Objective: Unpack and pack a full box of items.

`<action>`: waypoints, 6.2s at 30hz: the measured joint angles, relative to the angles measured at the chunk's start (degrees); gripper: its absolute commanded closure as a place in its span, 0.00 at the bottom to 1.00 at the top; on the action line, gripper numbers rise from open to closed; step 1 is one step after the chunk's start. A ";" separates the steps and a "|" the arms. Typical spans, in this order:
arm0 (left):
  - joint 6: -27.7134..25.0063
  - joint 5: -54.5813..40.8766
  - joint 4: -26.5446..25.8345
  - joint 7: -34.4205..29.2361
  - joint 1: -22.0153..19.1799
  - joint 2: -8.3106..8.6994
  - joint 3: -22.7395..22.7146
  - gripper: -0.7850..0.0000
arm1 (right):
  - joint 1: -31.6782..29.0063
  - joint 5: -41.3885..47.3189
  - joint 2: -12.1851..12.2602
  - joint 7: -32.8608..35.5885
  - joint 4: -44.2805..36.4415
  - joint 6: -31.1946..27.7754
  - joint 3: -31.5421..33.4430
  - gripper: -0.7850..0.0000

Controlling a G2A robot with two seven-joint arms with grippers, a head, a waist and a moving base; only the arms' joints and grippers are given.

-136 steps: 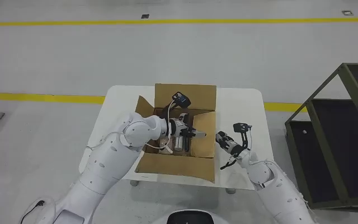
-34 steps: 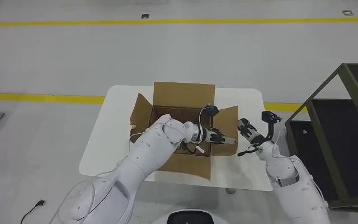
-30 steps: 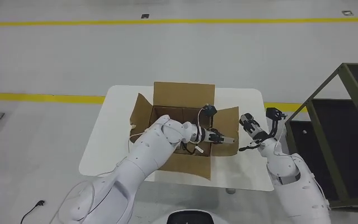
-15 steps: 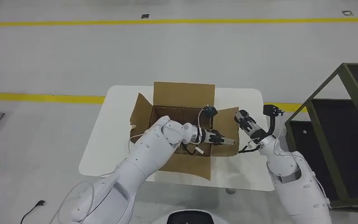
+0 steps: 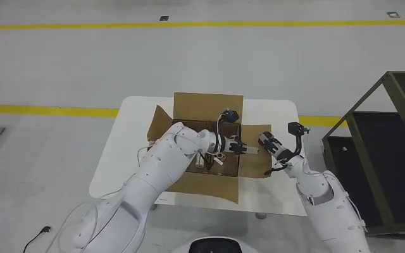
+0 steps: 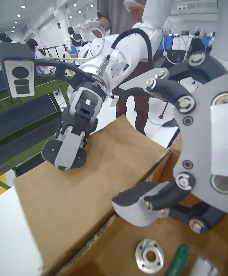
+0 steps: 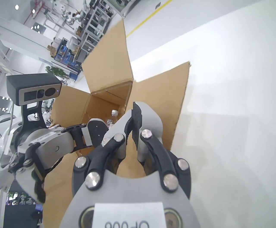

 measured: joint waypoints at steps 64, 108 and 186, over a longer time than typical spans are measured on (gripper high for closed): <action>32.09 46.17 -5.37 -12.97 5.86 7.27 -2.44 0.00 | -1.23 7.20 1.41 16.90 -4.08 4.66 -0.10 1.00; 32.39 52.81 9.84 -2.96 3.37 1.33 1.62 0.47 | -1.25 7.48 2.14 17.14 -3.42 4.58 -0.84 1.00; 32.21 41.58 8.02 -5.50 4.06 2.33 -10.44 0.00 | -1.88 7.00 3.07 16.49 -4.46 4.87 -1.70 1.00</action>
